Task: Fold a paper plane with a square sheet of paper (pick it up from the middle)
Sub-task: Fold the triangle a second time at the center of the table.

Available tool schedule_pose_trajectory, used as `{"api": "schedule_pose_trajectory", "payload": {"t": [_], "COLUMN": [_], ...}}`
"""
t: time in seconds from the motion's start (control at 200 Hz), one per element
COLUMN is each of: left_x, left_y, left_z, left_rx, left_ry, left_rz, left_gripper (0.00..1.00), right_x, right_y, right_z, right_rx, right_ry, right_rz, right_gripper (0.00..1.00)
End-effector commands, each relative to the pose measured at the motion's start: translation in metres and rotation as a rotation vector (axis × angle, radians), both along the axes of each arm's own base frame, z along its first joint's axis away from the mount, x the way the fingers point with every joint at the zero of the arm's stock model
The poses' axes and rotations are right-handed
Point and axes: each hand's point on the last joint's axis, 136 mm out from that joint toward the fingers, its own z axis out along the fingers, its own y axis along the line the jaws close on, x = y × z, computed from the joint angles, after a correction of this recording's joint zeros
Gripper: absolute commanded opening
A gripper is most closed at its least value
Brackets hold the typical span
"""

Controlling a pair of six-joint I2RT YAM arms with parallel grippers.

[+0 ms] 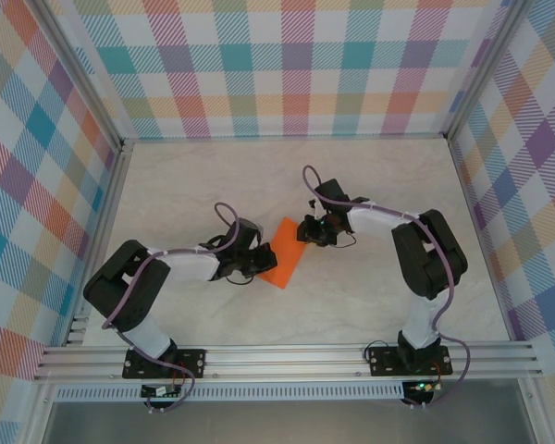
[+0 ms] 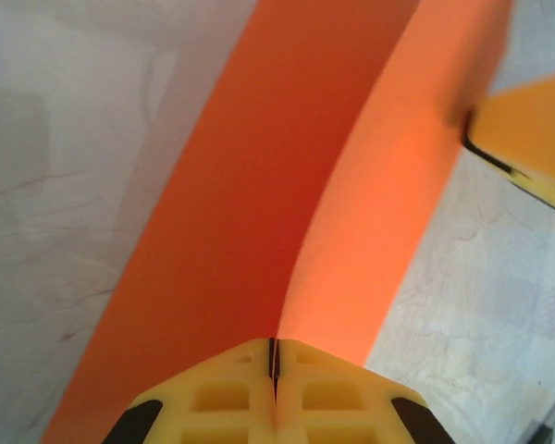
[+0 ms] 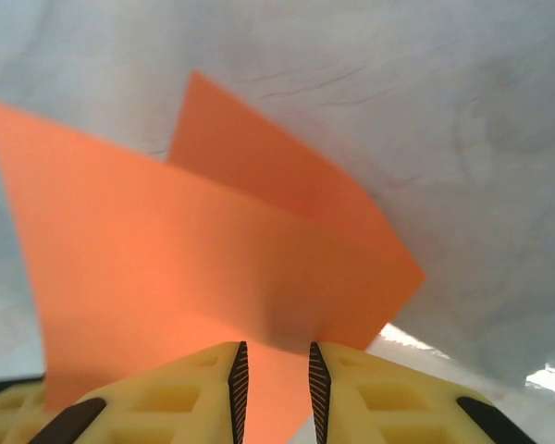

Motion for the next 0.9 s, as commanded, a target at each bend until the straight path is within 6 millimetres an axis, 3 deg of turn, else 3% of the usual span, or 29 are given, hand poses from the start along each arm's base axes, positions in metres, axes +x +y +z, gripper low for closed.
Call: {"api": "schedule_pose_trajectory", "payload": {"t": [0.0, 0.275, 0.385, 0.46, 0.63, 0.785, 0.895], "left_x": [0.008, 0.006, 0.005, 0.005, 0.001, -0.007, -0.013], "left_y": [0.022, 0.021, 0.012, 0.016, 0.042, 0.085, 0.110], "left_z": [0.005, 0.016, 0.025, 0.030, 0.053, 0.090, 0.118], "left_rx": [0.038, -0.008, -0.054, -0.035, 0.045, 0.182, 0.264], "left_ry": [-0.017, -0.004, 0.008, 0.007, -0.050, -0.134, -0.187], "left_rz": [0.132, 0.172, 0.154, 0.168, 0.232, 0.301, 0.335], "left_gripper": [0.01, 0.04, 0.05, 0.05, 0.04, 0.04, 0.05], "right_x": [-0.011, -0.024, -0.023, -0.023, -0.027, -0.028, -0.028], "right_y": [0.015, 0.035, 0.030, 0.023, 0.019, 0.017, 0.016], "right_z": [0.018, 0.017, 0.025, 0.032, 0.062, 0.098, 0.112], "right_rx": [0.078, 0.116, 0.113, 0.103, 0.142, 0.186, 0.200], "right_ry": [-0.025, 0.002, -0.025, -0.050, -0.096, -0.173, -0.204], "right_rz": [0.061, 0.098, 0.058, 0.021, -0.005, -0.011, -0.009], "right_gripper": [0.25, 0.24, 0.24, 0.24, 0.24, 0.25, 0.26]}}
